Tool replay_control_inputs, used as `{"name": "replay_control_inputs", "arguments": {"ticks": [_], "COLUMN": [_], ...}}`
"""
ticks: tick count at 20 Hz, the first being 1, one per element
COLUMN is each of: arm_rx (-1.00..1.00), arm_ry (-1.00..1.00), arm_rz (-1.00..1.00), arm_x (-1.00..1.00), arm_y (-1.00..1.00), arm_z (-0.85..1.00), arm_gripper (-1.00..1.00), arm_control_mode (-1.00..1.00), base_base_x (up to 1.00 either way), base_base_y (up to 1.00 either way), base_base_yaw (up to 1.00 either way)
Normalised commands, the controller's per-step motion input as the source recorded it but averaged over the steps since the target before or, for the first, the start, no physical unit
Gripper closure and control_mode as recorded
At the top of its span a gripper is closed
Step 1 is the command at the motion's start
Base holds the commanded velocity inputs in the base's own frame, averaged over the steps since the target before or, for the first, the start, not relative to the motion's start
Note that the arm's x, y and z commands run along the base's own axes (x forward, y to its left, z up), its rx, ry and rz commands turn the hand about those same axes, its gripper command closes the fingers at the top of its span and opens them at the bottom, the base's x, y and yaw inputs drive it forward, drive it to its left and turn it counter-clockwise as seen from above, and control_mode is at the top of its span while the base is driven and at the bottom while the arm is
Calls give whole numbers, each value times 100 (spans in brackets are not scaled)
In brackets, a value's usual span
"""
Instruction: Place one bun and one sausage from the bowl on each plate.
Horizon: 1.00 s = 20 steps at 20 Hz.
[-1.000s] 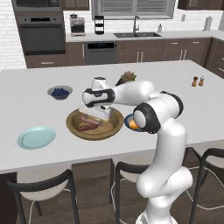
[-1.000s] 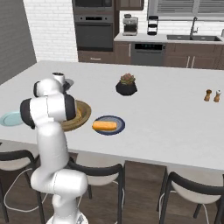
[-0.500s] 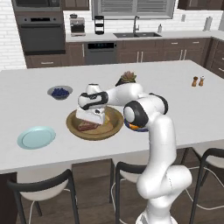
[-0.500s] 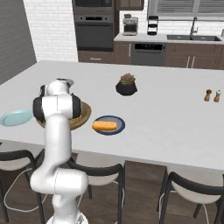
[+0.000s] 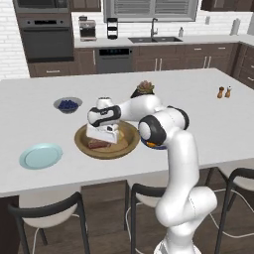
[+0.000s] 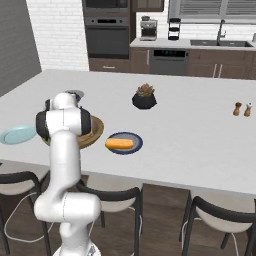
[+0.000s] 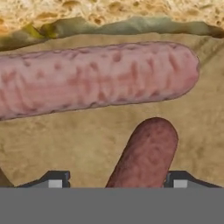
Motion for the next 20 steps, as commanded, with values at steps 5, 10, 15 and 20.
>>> {"name": "replay_control_inputs", "arguments": {"ticks": [5, 10, 15, 20], "arm_rx": [0, 0, 0, -2], "arm_ry": [-7, -15, -1, -3], "arm_rz": [-3, -15, -30, -26], "arm_x": [-14, -70, -84, -63], "arm_y": [-11, -86, -100, -100], "arm_z": [23, 98, 95, 67], "arm_gripper": [100, 100, 100, 100], "arm_control_mode": [-100, -100, -100, -100], "base_base_x": [0, 0, 0, 0], "base_base_y": [0, 0, 0, 0], "base_base_yaw": [0, 0, 0, 0]}}
